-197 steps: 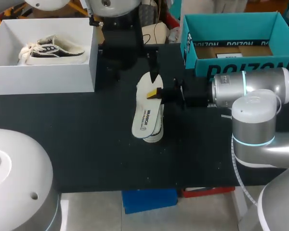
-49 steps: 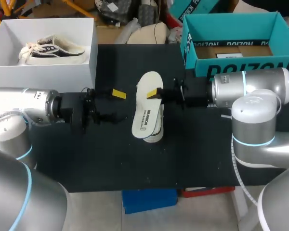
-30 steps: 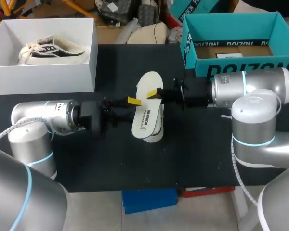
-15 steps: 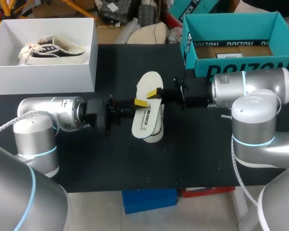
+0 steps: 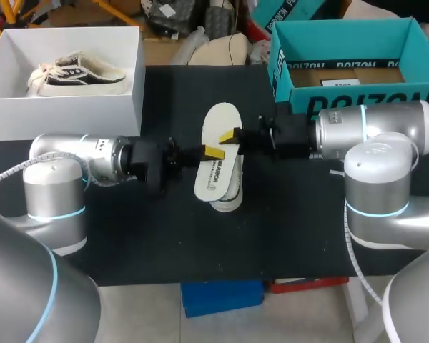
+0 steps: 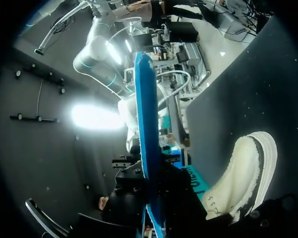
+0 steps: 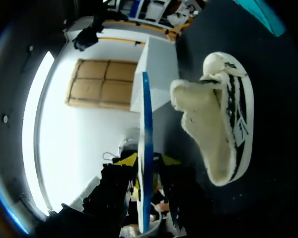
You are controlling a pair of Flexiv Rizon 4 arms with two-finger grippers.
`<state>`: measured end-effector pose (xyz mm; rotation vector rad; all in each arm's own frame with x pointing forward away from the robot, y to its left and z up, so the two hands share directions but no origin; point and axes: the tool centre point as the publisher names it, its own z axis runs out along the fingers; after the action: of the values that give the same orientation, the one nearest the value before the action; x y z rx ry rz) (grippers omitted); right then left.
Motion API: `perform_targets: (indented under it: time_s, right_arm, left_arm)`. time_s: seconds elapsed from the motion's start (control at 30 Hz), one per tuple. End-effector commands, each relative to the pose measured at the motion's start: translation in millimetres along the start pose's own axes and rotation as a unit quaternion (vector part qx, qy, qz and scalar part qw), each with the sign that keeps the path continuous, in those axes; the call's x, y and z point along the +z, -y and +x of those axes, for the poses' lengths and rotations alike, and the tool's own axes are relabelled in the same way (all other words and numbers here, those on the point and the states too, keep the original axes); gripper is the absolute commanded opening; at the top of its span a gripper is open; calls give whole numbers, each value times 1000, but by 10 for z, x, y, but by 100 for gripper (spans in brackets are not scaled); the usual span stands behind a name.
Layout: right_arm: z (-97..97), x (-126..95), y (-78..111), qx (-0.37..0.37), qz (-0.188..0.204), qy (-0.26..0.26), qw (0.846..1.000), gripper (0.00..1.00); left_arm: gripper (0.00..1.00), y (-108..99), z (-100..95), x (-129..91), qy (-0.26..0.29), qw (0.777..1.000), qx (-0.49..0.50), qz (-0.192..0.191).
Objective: Take the shoe out of the shoebox, open the shoe tongue, remove and reinsert the insole, then place the shoe into the shoebox
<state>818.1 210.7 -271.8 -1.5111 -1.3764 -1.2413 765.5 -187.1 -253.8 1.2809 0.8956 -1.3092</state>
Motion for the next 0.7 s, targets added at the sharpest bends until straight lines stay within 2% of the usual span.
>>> perform_targets:
  time_s: [0.03,0.13,0.27,0.4,0.57,0.7]
  right_arm:
    - [-14,-164,99,2,-18,53,998,100]
    - [-96,-286,149,3,-28,101,994,100]
    - [-203,-471,259,3,-31,152,988,100]
    - [-279,-700,376,-4,-30,182,983,100]
    - [-256,-958,482,-30,-24,213,976,100]
    - [-192,-1173,564,-49,-22,230,972,100]
  left_arm:
    - [0,159,-71,-38,-29,1000,3,2]
    - [0,267,-55,-68,-72,997,-8,10]
    - [0,411,-38,-114,-164,986,-16,29]
    - [0,553,-53,-195,-238,970,-27,37]
    - [0,684,-69,-339,-321,946,-30,39]
    - [0,779,-68,-473,-387,920,-23,59]
